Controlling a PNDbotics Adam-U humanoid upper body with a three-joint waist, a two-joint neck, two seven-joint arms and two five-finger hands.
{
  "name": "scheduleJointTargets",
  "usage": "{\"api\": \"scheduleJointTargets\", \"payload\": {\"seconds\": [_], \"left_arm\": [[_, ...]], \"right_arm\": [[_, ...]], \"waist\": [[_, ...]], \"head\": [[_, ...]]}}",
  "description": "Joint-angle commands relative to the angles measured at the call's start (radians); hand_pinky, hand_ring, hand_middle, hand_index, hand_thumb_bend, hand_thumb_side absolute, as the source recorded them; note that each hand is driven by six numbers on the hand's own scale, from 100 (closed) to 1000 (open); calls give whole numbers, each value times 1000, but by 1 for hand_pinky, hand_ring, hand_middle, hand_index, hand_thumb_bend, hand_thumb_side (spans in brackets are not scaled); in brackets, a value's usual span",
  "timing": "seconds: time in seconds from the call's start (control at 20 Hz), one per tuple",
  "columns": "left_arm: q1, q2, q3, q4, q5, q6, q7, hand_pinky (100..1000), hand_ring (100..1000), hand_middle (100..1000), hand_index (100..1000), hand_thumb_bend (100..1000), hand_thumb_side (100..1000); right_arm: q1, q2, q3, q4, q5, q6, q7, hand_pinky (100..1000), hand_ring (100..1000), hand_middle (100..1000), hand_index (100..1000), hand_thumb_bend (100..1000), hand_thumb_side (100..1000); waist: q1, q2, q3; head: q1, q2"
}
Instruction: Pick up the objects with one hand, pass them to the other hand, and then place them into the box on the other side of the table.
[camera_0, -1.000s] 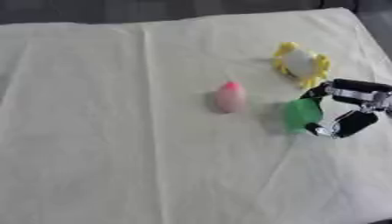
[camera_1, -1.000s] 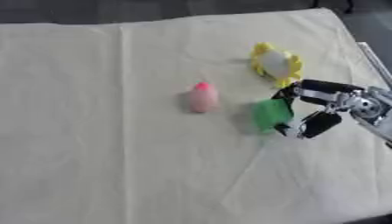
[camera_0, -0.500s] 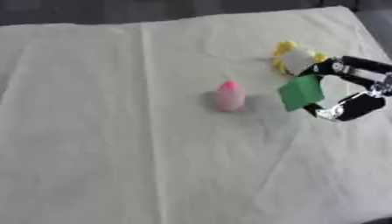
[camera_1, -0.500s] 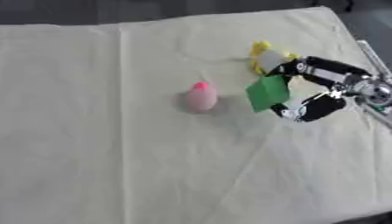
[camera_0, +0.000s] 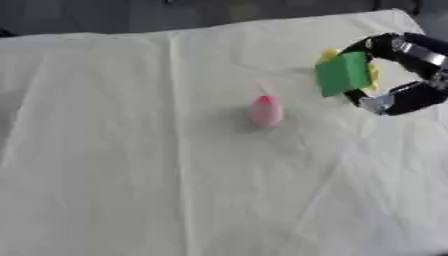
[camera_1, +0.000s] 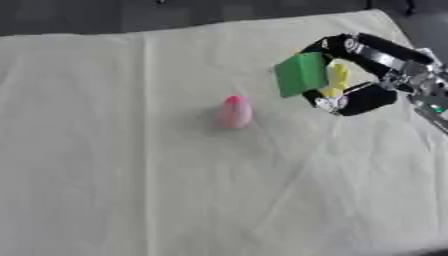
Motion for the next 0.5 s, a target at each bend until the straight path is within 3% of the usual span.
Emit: {"api": "scheduleJointTargets", "payload": {"seconds": [0.05, 0.5], "left_arm": [[-47, 71, -8, -33, -4, 5, -16, 742, 710, 649, 764, 100, 685], [-149, 150, -71, -50, -35, 52, -95, 751, 716, 656, 769, 100, 592]], "right_arm": [[-51, 4, 8, -4, -27, 26, -18, 878, 603, 405, 522, 100, 100], [-203, 100, 88, 64, -20, 129, -40, 876, 596, 404, 519, 100, 100]], "waist": [[15, -43, 1], [22, -62, 8]], "head": [[7, 11], [7, 29]]}}
